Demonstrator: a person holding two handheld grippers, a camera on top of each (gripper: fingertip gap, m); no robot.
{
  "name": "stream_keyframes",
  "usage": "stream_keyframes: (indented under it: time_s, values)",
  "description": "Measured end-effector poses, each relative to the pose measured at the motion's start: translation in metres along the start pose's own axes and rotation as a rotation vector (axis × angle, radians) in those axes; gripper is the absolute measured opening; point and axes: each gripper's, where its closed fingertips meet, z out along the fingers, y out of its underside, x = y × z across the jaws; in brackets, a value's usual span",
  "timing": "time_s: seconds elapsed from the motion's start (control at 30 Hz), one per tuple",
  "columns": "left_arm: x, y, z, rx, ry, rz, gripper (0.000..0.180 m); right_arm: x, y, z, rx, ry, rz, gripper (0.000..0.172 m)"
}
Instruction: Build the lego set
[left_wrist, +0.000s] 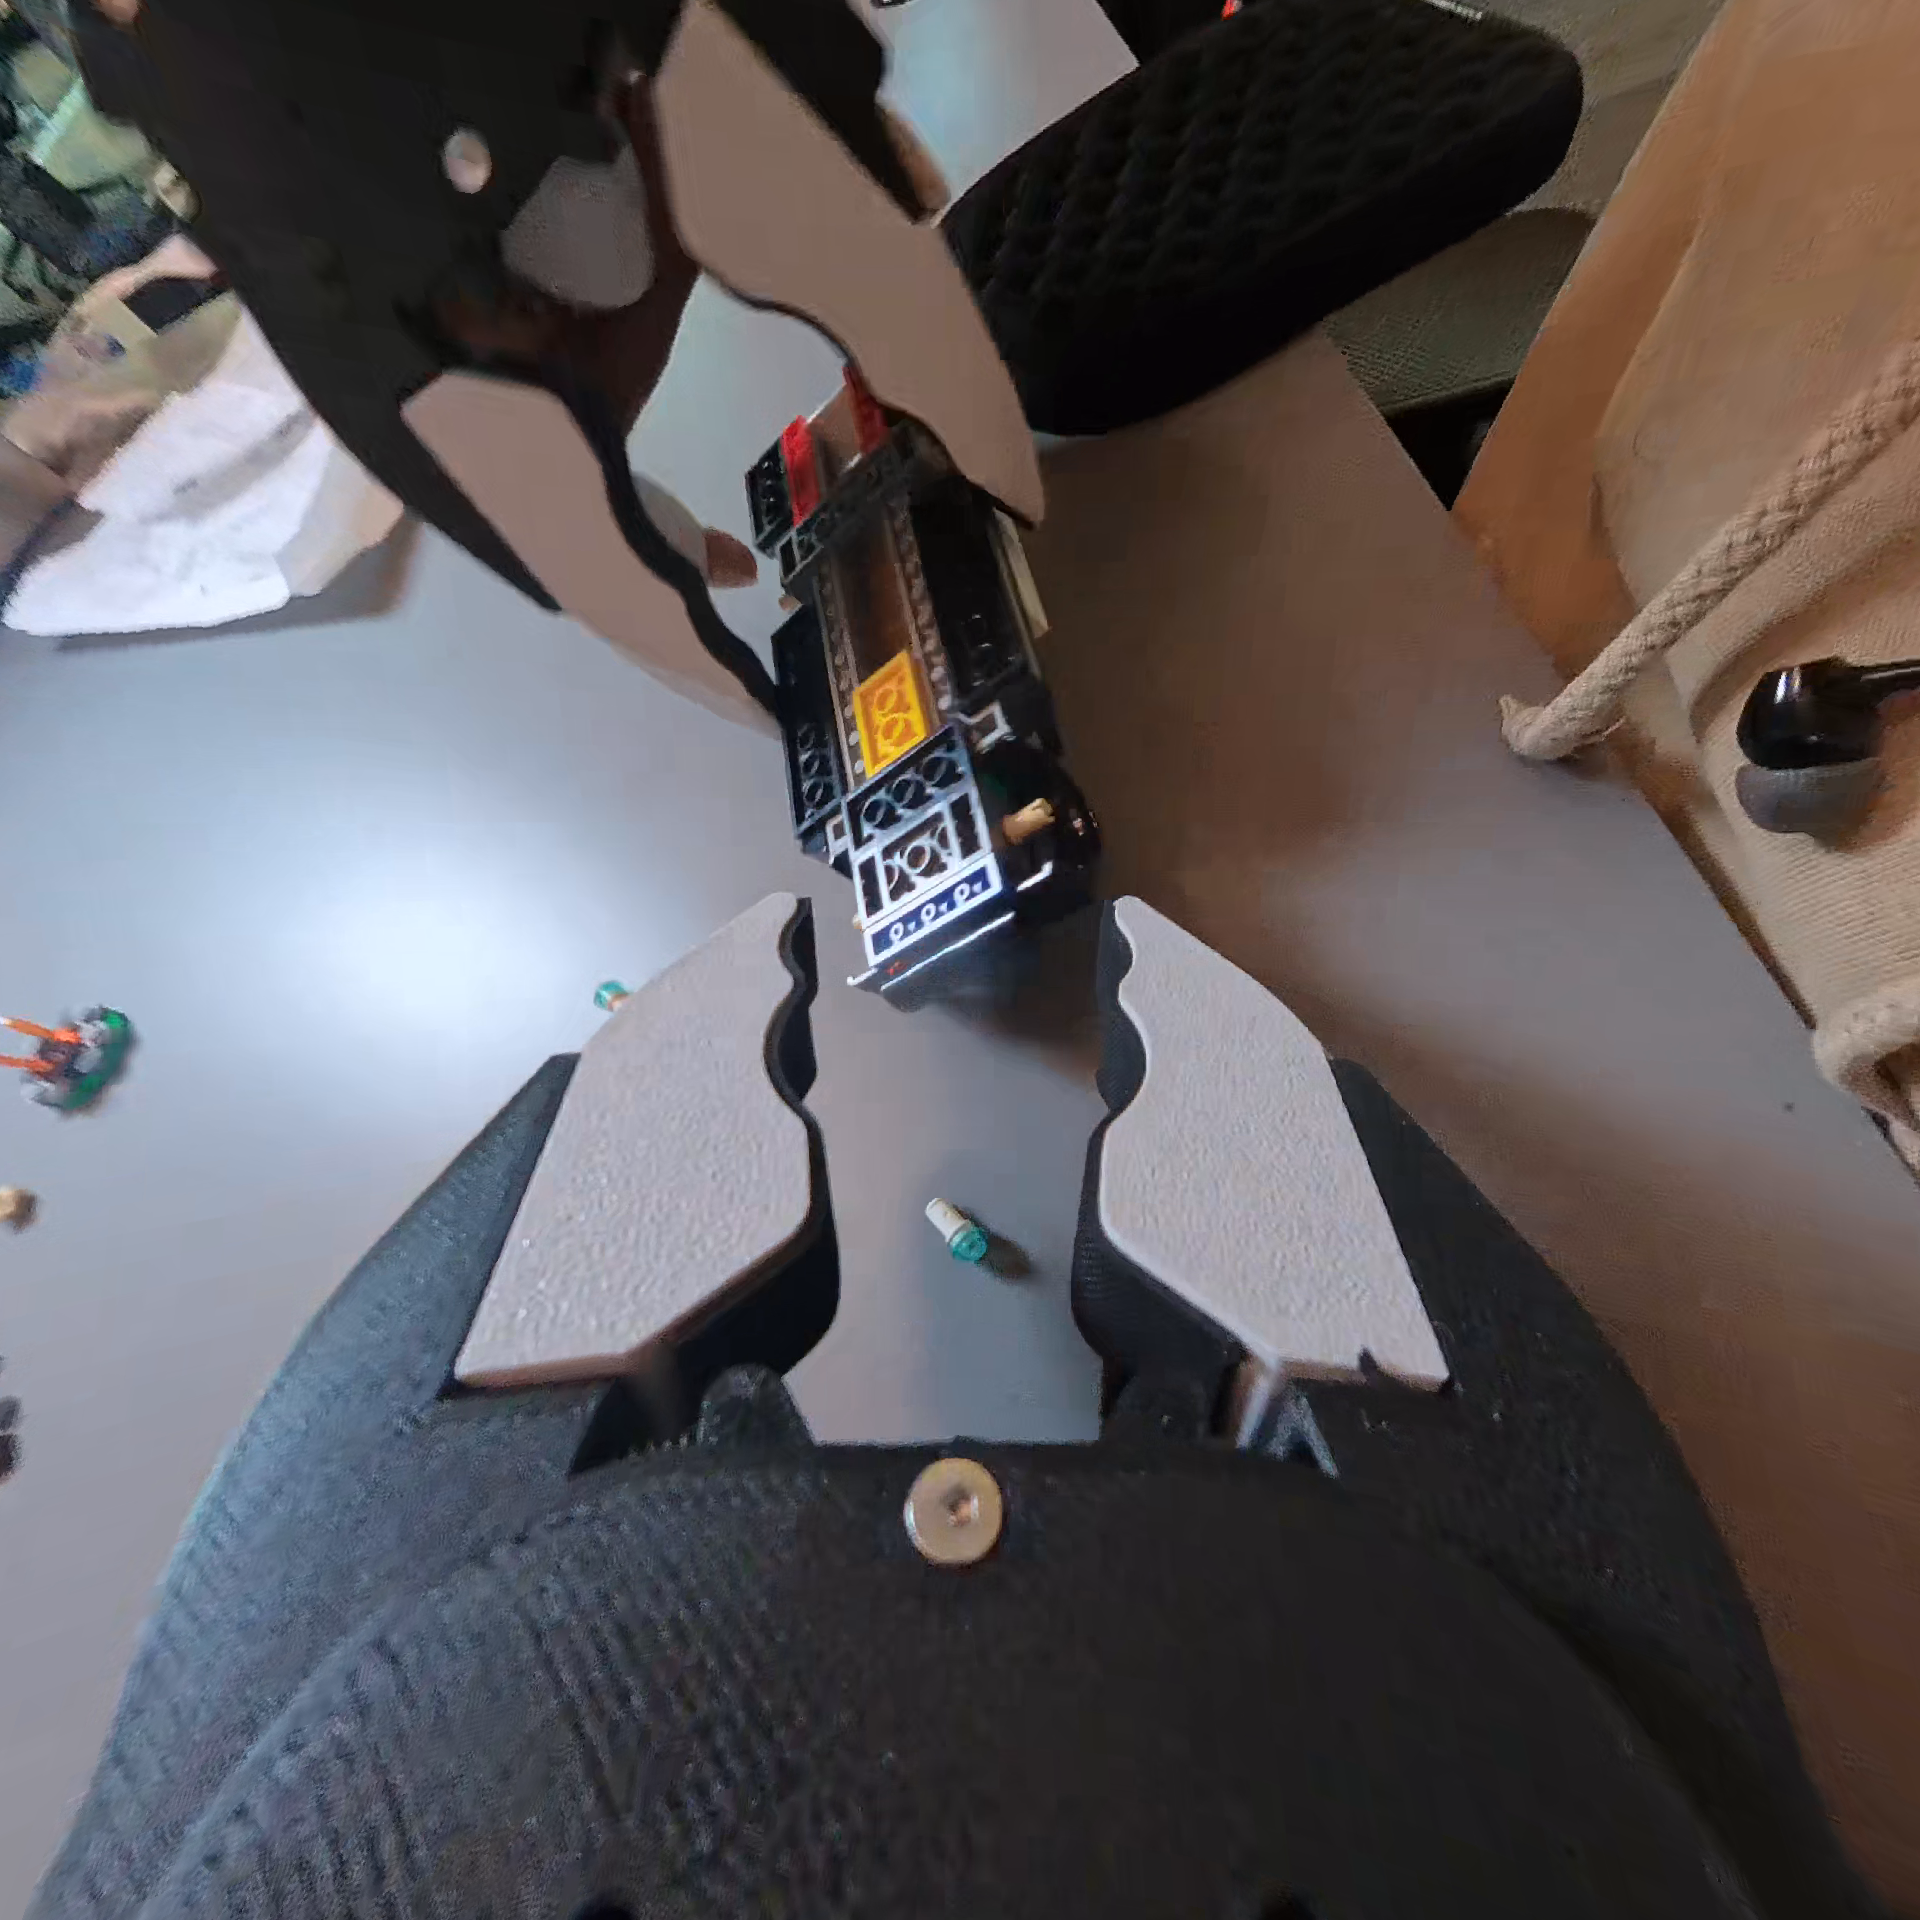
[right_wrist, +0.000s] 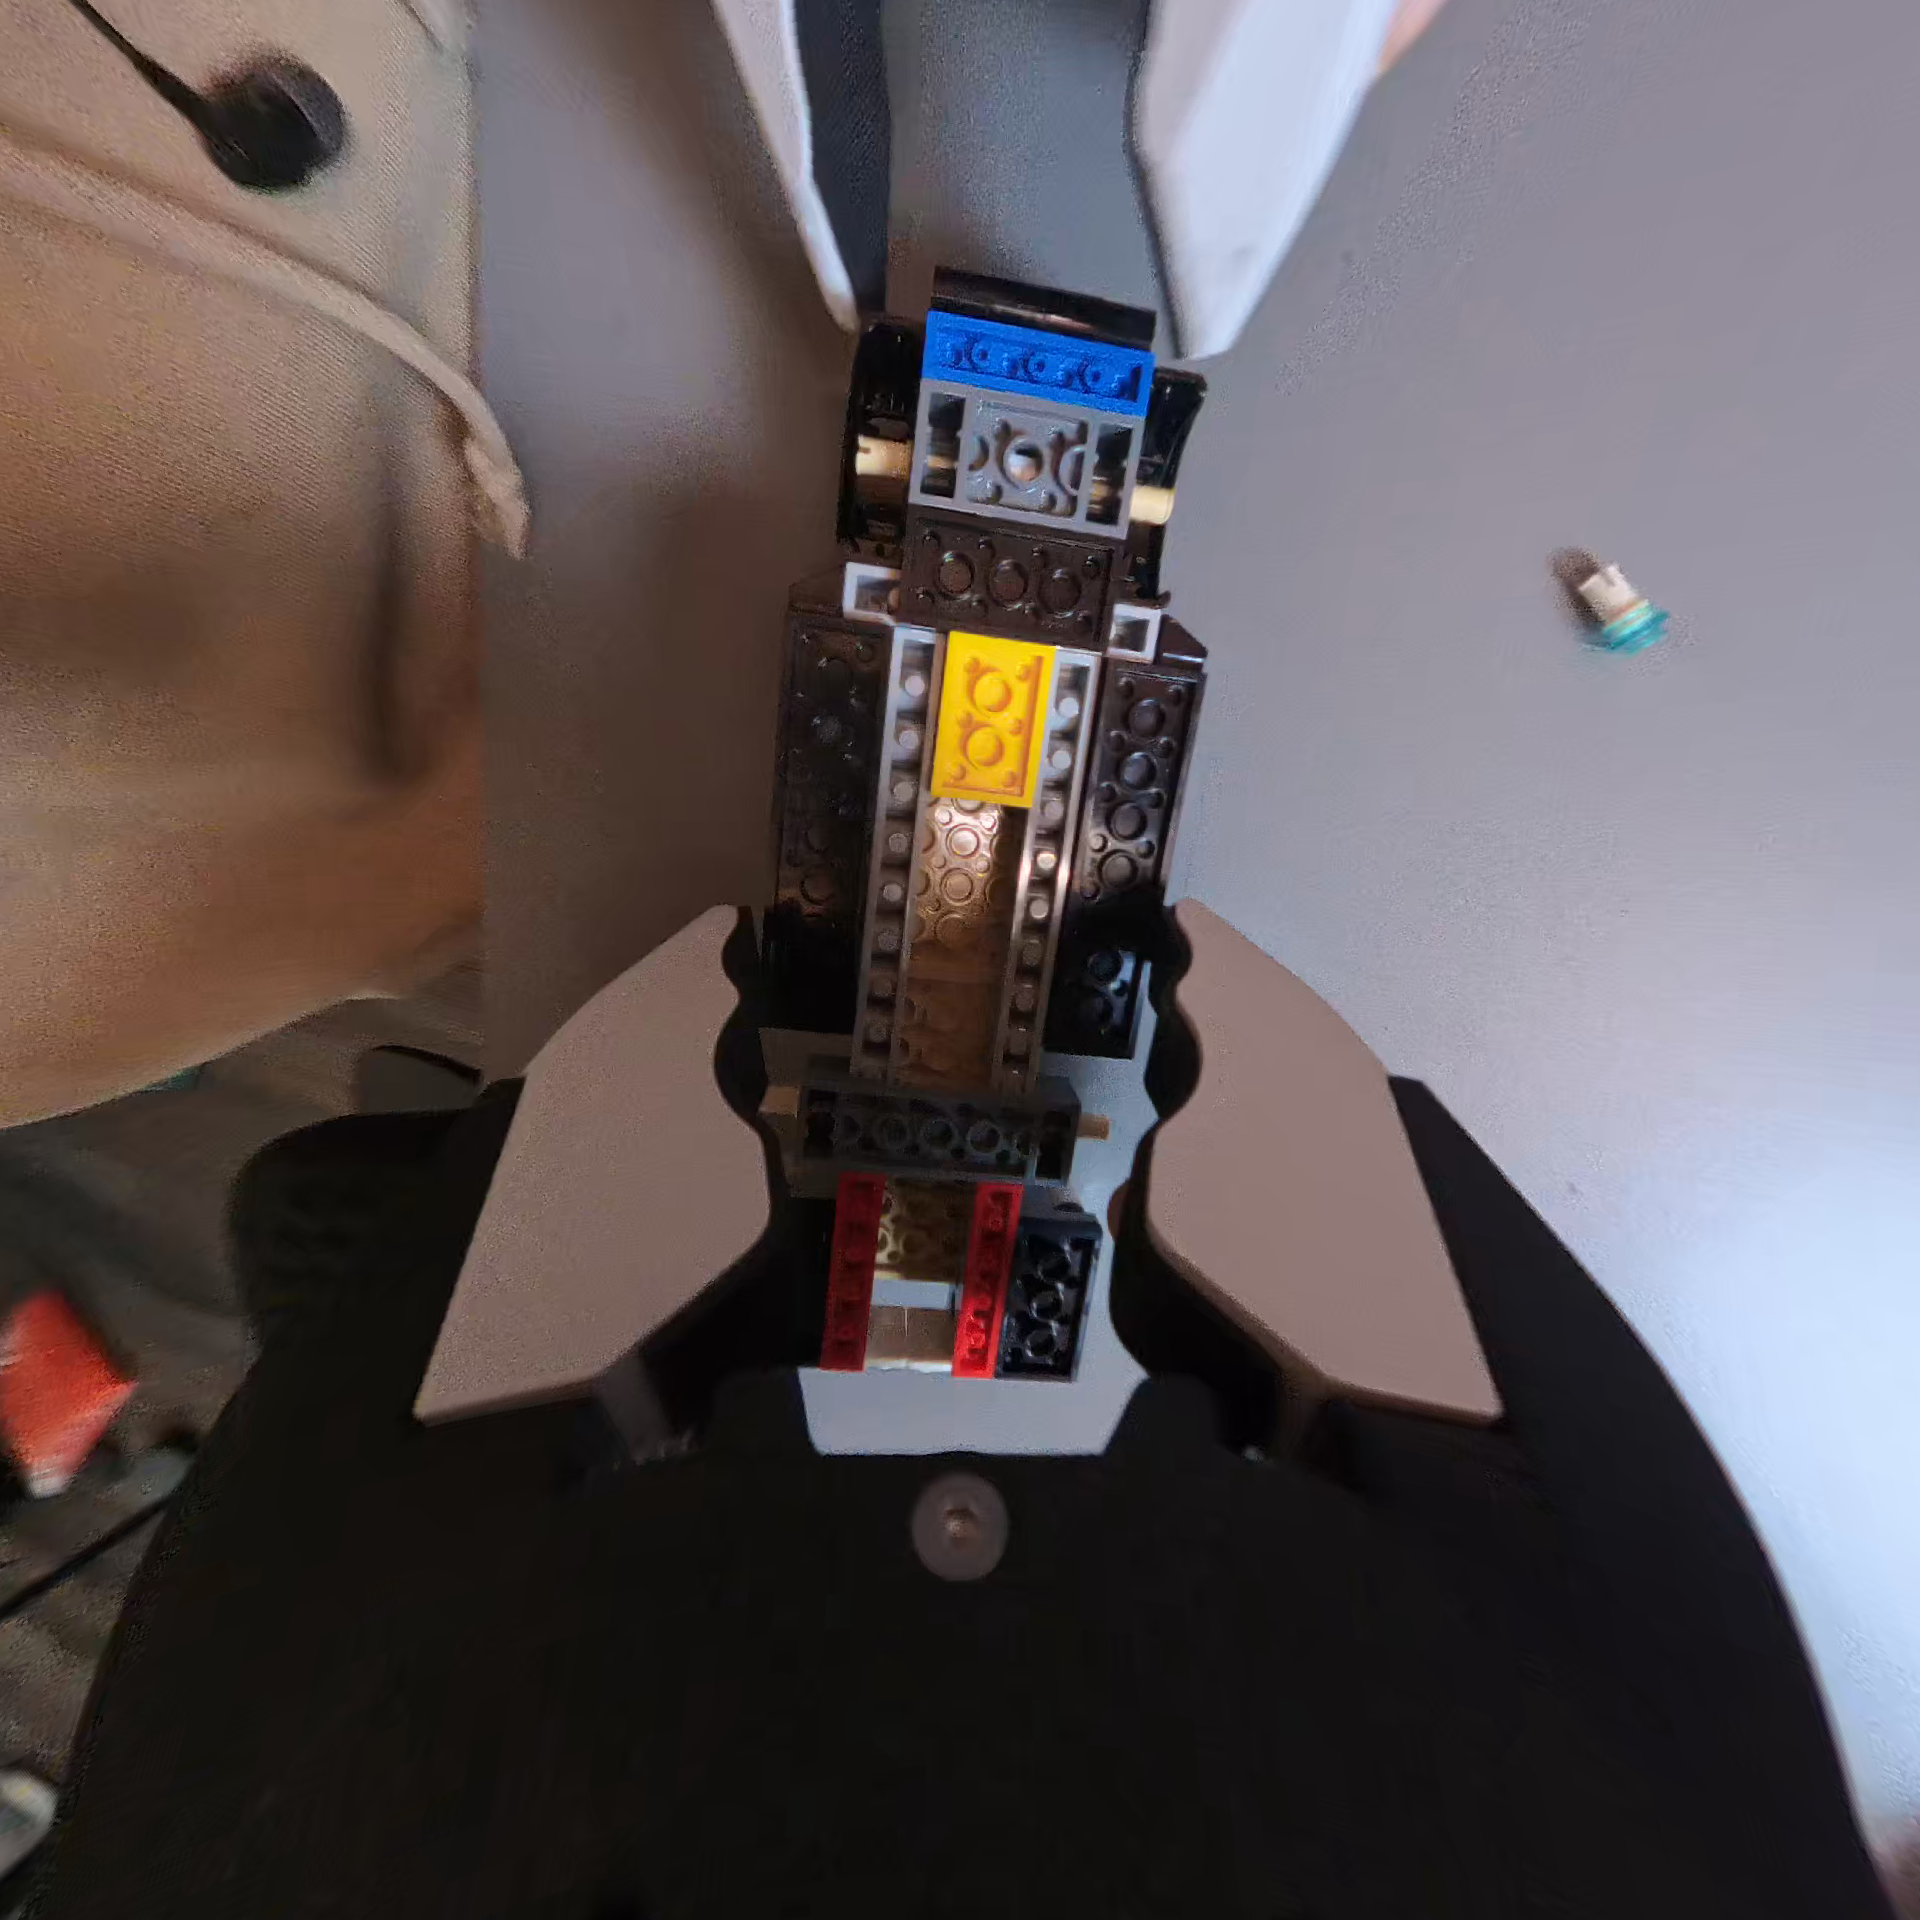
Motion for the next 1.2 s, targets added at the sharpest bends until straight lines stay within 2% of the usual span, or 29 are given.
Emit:
stream_keyframes:
  time_s: [0.17, 0.27, 0.33, 0.43, 0.53, 0.67, 0.8, 0.9, 1.07, 1.13, 1.2]
  values:
    - [-0.007, 0.003, 0.006, -0.024, -0.080, 0.050, 0.044, 0.006, -0.011, -0.006, 0.086, -0.292, 0.103, 0.072]
    - [-0.010, 0.007, 0.010, -0.038, -0.107, 0.064, 0.034, 0.012, -0.014, -0.009, 0.094, -0.387, 0.124, 0.072]
    - [-0.014, 0.008, 0.009, -0.036, -0.105, 0.018, 0.033, 0.017, -0.015, -0.012, 0.103, -0.406, 0.136, 0.073]
    - [-0.021, 0.010, 0.006, -0.008, -0.086, -0.092, 0.032, 0.030, -0.026, -0.024, 0.185, -0.288, 0.117, 0.068]
    - [-0.025, 0.008, 0.003, 0.027, -0.029, -0.246, 0.031, 0.033, -0.039, -0.041, 0.258, -0.071, 0.024, 0.069]
    - [-0.028, 0.008, 0.003, 0.048, 0.037, -0.372, 0.031, 0.020, -0.038, -0.034, 0.184, 0.198, -0.146, 0.064]
    - [-0.029, 0.008, 0.006, 0.055, 0.094, -0.430, 0.031, 0.033, -0.031, -0.022, 0.075, 0.404, -0.234, 0.048]
    - [-0.030, 0.006, 0.008, 0.057, 0.099, -0.438, 0.031, 0.041, -0.028, -0.019, 0.048, 0.424, -0.239, 0.024]
    - [-0.036, 0.004, -0.005, 0.120, 0.102, -0.491, 0.033, 0.044, -0.024, -0.022, 0.056, 0.405, -0.209, 0.023]
    - [-0.054, 0.007, -0.015, 0.156, 0.050, -0.558, 0.029, 0.045, -0.018, -0.025, 0.048, 0.402, -0.196, 0.023]
    - [-0.075, 0.018, -0.020, 0.132, -0.036, -0.605, 0.020, 0.046, -0.011, -0.028, 0.034, 0.395, -0.183, 0.023]
